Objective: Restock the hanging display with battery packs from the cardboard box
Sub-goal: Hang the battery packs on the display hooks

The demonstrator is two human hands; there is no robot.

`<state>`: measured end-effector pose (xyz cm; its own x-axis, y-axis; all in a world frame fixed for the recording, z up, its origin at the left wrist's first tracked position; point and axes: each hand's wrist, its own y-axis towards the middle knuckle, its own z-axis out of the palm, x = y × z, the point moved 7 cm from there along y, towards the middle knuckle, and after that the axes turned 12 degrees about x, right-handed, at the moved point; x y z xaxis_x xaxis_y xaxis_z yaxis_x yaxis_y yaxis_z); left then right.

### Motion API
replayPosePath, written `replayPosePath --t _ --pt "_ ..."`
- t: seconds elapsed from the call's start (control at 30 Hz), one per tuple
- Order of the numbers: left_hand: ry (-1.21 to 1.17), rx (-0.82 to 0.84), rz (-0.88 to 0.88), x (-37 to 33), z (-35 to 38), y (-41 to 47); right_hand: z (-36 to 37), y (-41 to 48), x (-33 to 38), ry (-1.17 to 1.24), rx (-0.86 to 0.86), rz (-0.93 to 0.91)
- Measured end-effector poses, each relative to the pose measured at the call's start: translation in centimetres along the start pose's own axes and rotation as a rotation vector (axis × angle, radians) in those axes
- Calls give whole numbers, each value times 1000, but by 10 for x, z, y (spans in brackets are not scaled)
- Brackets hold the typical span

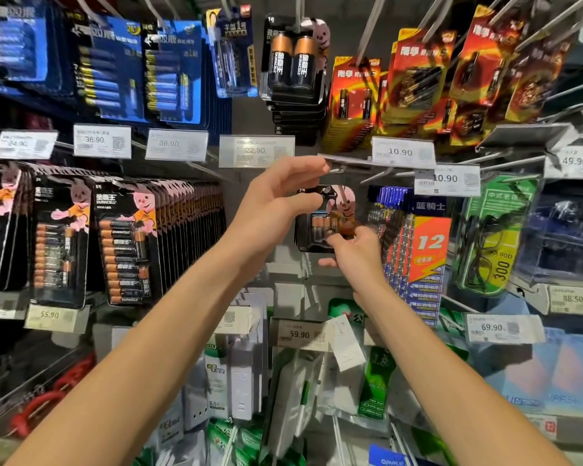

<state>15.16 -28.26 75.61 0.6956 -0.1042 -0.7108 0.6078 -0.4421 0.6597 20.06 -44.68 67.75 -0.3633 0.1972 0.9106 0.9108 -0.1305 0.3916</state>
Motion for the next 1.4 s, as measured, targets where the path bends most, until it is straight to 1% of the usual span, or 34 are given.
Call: replayPosePath --t 0.2,0.37,0.47,0.57,0.6,0.67,0.73,0.8,0.87,0.9,1.0,1.03,1.13,1.23,1.3,1.33,1.4 --pt "-21 19 -59 16 1 -20 0 16 -14 54 -41 37" --pt "38 -1 -175 42 -1 -62 1 14 -25 5 -41 13" --pt "96 -23 -290 68 -5 -104 -2 0 -40 -246 -23 6" --pt "123 -57 -419 93 -10 -168 -21 -25 -52 -365 -65 -128" --pt "136 -72 -467 100 -10 -192 -31 -34 -62 -414 -92 -140" --pt "171 -114 -556 113 -11 -243 -52 -41 -113 -453 -55 -76" --pt "200 -184 -636 125 -13 -296 -48 -79 -138 -481 5 -45" --pt "240 -242 -713 134 -11 -347 -7 -140 -128 -482 109 -133" --pt "310 -290 -818 140 -8 -398 29 -199 -126 -430 235 -264" --pt "345 -316 -883 139 -4 -423 46 -220 -138 -403 318 -258" --pt "465 -407 -1042 129 12 -487 99 -276 -212 -373 616 0" --pt "512 -427 -1091 123 21 -505 116 -298 -234 -388 735 59" --pt "628 -504 -1233 108 55 -556 161 -380 -274 -500 1161 109" --pt "576 -570 -1354 102 94 -597 187 -442 -297 -598 1430 167" --pt "591 -500 -1397 99 111 -610 195 -469 -294 -563 1515 159" --pt "608 -450 -1418 98 115 -616 198 -479 -291 -543 1529 144" --pt "635 -405 -1447 94 111 -626 201 -488 -289 -533 1537 136"
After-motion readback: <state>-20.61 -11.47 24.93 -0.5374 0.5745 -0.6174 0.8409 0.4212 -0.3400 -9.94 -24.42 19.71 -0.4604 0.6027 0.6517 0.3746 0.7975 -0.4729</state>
